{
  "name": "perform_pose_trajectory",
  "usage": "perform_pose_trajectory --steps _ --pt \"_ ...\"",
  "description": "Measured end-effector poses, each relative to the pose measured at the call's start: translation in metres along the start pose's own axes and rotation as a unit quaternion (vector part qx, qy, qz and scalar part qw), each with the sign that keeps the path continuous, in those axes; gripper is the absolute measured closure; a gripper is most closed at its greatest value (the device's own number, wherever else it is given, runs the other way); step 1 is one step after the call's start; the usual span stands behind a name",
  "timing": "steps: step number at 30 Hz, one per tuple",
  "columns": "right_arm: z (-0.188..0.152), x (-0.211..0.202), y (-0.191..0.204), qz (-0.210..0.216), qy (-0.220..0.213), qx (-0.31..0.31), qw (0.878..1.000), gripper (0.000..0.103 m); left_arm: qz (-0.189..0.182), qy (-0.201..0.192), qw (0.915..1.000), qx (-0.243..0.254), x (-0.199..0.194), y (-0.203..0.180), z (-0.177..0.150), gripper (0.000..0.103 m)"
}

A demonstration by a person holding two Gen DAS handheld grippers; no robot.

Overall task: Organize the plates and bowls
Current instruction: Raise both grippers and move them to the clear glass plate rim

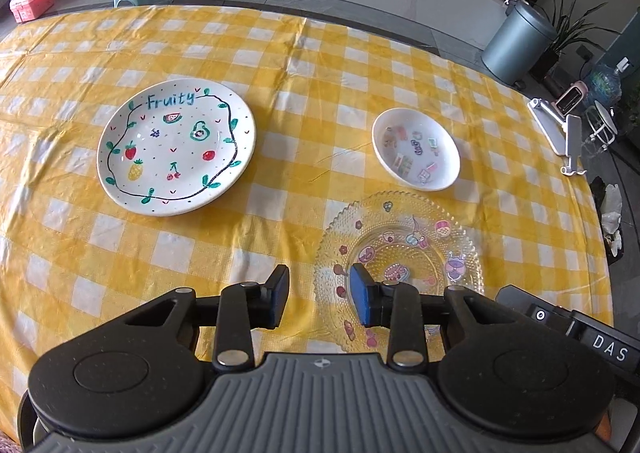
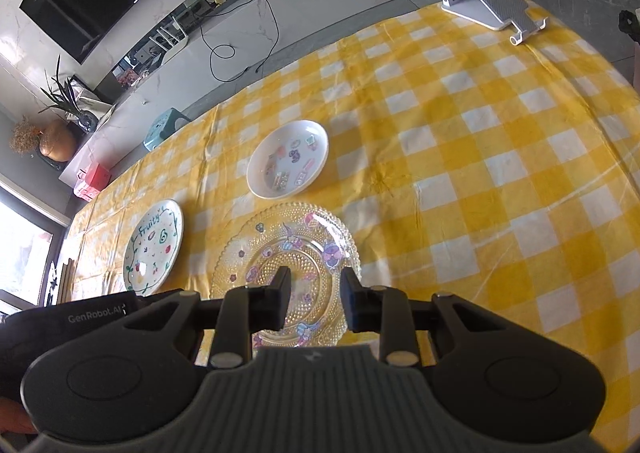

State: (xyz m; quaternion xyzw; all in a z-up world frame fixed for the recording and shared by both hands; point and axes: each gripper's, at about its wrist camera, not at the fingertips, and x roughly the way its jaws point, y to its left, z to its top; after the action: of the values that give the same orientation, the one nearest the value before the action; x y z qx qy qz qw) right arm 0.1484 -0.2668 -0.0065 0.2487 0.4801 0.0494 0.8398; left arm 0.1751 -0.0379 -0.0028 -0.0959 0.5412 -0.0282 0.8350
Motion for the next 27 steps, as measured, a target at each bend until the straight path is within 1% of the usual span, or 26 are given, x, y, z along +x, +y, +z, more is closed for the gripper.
perform_pose_trajectory --steps 4,6,10,11,15,17,22,27 --pt "0.001 0.018 -0.008 -0.015 0.022 0.014 1.000 0.080 0.008 0.007 0.9999 -0.003 0.011 -0.002 0.003 0.066" --pt "0.001 0.023 -0.011 -0.024 0.028 0.019 0.999 0.080 0.008 0.010 0.9999 -0.005 0.015 -0.003 0.005 0.066" --pt "0.001 0.027 -0.011 -0.019 0.032 0.023 0.999 0.080 0.016 0.017 0.9996 -0.016 0.025 -0.002 0.007 0.067" --pt "0.001 0.029 -0.011 -0.020 0.033 0.024 0.999 0.082 0.017 0.018 0.9995 -0.018 0.026 -0.002 0.007 0.067" --pt "0.001 0.034 -0.016 -0.029 0.037 0.038 0.998 0.086 0.013 0.028 0.9992 -0.025 0.034 -0.001 0.008 0.070" --pt "0.001 0.035 -0.020 -0.024 0.038 0.051 0.998 0.086 0.009 0.032 0.9990 -0.030 0.038 0.000 0.007 0.071" --pt "0.000 0.038 -0.025 -0.015 0.039 0.062 0.997 0.089 -0.002 0.044 0.9981 -0.044 0.046 0.001 0.005 0.081" --pt "-0.002 0.041 -0.026 -0.017 0.041 0.063 0.997 0.092 -0.003 0.045 0.9979 -0.047 0.047 -0.001 0.006 0.083"
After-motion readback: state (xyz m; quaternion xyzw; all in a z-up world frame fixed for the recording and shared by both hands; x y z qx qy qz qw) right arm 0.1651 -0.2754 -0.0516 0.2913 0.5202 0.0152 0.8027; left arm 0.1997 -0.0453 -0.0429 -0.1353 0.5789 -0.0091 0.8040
